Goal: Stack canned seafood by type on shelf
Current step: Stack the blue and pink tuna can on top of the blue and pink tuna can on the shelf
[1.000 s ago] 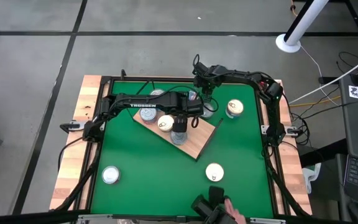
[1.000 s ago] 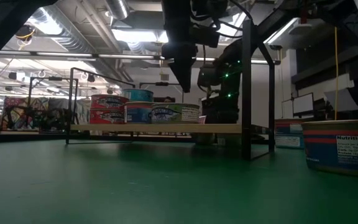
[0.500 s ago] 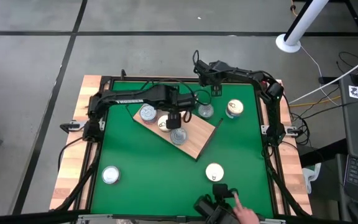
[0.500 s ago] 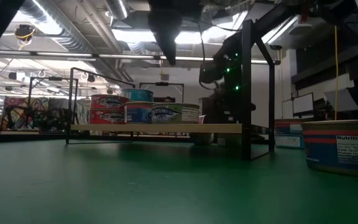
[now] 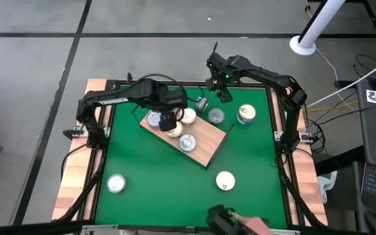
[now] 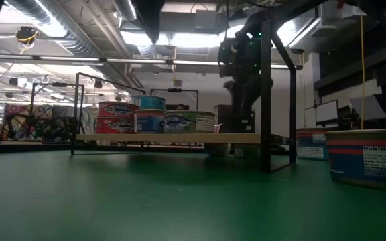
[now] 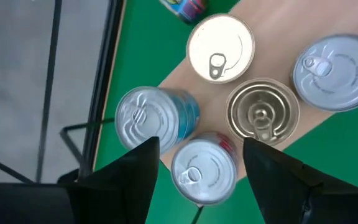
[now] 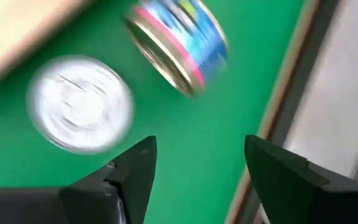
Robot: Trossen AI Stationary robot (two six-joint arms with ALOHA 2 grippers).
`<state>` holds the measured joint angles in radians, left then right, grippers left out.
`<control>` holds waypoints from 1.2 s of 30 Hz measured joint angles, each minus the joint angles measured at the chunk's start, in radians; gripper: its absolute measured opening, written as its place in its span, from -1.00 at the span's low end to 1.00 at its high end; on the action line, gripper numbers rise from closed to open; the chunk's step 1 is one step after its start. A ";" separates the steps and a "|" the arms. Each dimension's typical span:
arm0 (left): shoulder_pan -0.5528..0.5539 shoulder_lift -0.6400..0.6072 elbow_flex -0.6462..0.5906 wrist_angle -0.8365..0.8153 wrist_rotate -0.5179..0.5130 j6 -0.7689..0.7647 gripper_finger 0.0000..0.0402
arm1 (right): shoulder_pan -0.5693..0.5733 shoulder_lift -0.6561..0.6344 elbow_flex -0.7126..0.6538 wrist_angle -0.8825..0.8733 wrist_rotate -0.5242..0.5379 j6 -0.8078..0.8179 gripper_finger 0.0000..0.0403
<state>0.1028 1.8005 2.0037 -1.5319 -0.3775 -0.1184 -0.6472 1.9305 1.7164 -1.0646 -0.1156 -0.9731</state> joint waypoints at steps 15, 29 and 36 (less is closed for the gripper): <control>-0.058 -0.047 -0.002 0.004 -0.008 -0.076 0.13 | 0.041 0.027 -0.009 0.101 -0.123 -0.147 0.21; -0.124 -0.047 -0.003 0.006 -0.020 -0.148 0.13 | 0.113 0.043 -0.009 0.147 -0.023 -0.293 0.21; -0.145 -0.047 -0.003 0.007 -0.030 -0.182 0.13 | 0.117 0.059 -0.009 0.184 0.011 -0.318 0.21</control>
<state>-0.0420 1.7538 2.0010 -1.5253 -0.4075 -0.2999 -0.5297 1.9897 1.7073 -0.8806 -0.1046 -1.2909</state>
